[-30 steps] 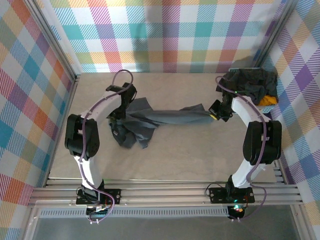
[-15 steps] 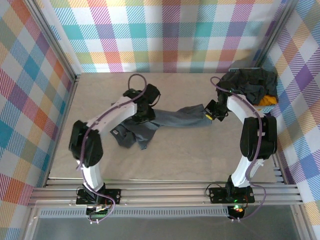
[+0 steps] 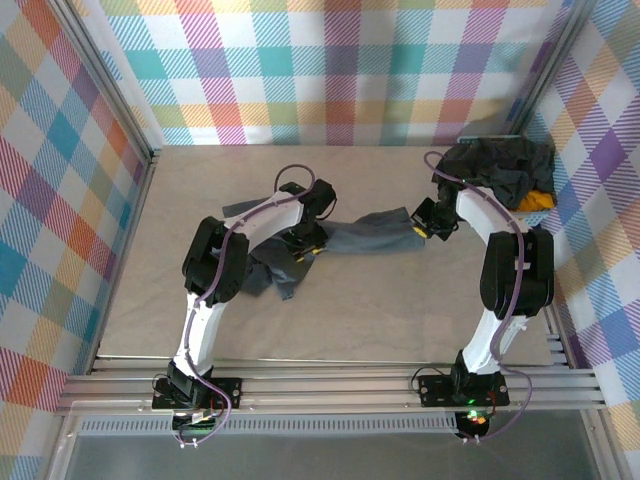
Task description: Fold and stack the t-shirts
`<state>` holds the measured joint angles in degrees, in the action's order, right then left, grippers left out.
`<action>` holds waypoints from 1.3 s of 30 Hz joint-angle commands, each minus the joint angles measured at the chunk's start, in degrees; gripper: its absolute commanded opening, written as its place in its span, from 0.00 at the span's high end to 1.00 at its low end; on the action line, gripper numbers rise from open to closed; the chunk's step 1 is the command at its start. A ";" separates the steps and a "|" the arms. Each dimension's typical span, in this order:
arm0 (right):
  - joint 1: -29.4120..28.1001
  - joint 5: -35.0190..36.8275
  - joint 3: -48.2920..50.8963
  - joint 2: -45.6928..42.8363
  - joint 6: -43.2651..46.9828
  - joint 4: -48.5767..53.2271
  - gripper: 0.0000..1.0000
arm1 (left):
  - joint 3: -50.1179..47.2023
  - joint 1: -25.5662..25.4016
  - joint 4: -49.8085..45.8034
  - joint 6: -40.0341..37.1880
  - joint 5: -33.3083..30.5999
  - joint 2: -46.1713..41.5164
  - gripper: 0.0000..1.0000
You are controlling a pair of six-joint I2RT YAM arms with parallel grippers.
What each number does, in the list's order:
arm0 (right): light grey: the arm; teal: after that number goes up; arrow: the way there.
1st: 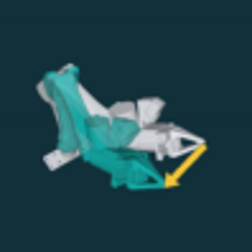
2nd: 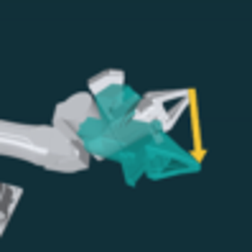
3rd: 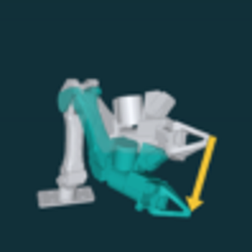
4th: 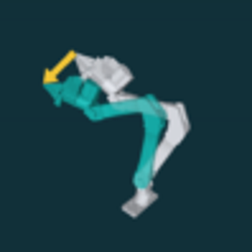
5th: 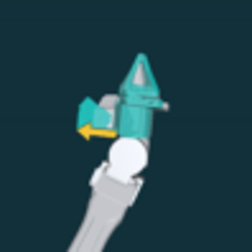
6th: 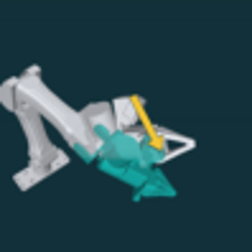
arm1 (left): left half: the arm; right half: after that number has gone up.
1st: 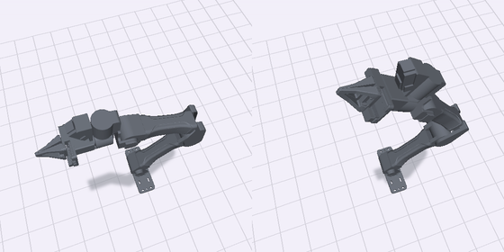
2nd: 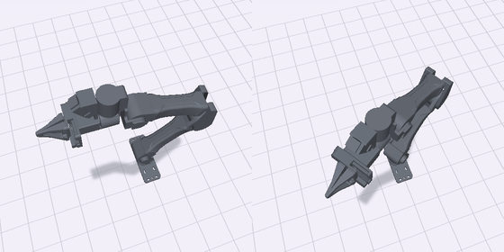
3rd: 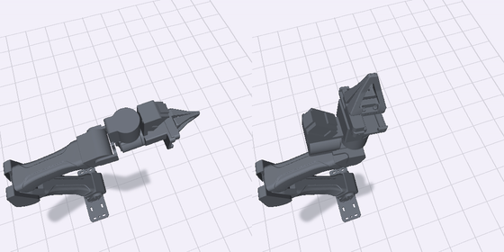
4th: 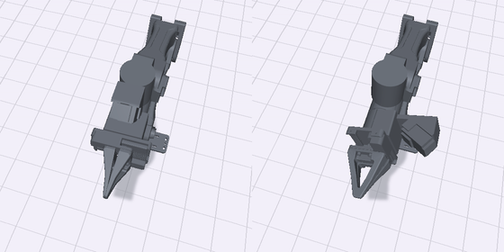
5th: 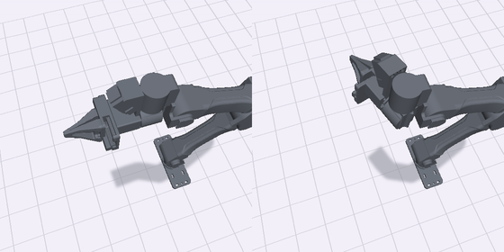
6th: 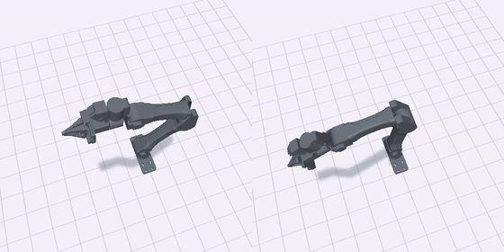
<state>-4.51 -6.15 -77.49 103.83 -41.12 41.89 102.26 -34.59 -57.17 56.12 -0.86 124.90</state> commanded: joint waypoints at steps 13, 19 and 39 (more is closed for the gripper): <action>0.25 -1.05 -1.22 1.03 0.30 0.48 1.00 | 2.48 -0.04 -3.77 -0.44 -1.28 3.88 0.71; 0.30 -1.10 -0.84 0.45 0.08 0.21 1.00 | -0.22 0.58 -3.17 -0.61 -7.04 -1.81 1.00; 0.24 -3.13 -5.02 -14.73 -6.37 7.90 1.00 | -29.14 17.62 -3.54 -1.45 -18.69 -50.62 1.00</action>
<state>-4.51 -8.01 -79.99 92.33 -44.29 45.60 74.56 -19.46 -59.48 55.99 -17.17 76.90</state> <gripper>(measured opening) 0.057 0.055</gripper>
